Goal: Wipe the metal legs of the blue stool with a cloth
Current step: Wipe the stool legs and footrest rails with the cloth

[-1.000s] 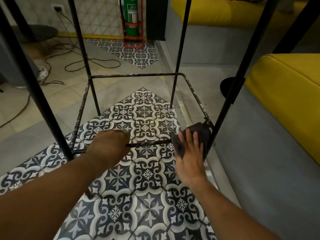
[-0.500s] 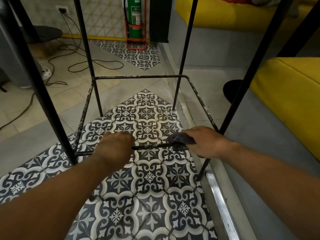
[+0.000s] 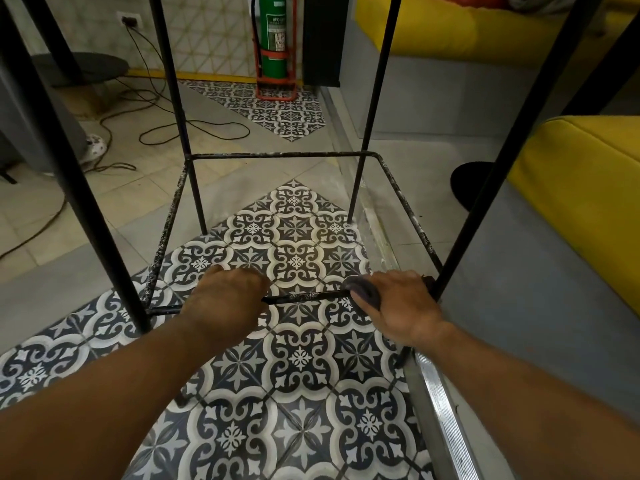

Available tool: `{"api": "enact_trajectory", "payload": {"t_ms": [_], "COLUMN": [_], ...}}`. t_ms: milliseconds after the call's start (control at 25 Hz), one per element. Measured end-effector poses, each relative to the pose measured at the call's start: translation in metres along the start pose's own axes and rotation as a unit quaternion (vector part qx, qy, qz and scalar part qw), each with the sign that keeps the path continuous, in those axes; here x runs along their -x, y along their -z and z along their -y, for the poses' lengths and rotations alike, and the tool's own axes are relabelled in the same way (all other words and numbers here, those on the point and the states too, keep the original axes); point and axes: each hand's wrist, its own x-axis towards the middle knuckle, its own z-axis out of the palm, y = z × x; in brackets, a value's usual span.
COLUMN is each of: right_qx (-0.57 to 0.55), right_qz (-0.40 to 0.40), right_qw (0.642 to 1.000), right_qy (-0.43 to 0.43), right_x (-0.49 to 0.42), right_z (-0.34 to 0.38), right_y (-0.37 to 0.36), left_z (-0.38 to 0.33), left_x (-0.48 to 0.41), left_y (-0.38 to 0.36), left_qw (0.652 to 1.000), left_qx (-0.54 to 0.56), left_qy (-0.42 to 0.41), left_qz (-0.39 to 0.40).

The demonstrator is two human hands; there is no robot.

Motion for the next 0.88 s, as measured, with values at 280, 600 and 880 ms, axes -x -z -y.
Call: {"api": "enact_trajectory", "payload": {"t_ms": [280,600,880], "right_qx": [-0.008,0.01,-0.031], "right_qz": [-0.023,-0.089,-0.056], "right_qw": [1.0,0.991,0.996], "right_qy": [0.015,-0.101,-0.061], "right_x": [0.009,0.004,0.006], "right_z": [-0.004,0.035,0.015], "right_y": [-0.005,-0.02,-0.008], "left_z": [0.0,-0.003,-0.002], "left_x": [0.0,0.001,0.002], "left_y": [0.0,0.003,0.007], "left_qw": [1.0,1.0,1.0], "left_qx": [-0.001,-0.016,0.006], "left_qy": [0.002,-0.005,-0.009], "left_qz": [0.002,0.013,0.003]}}
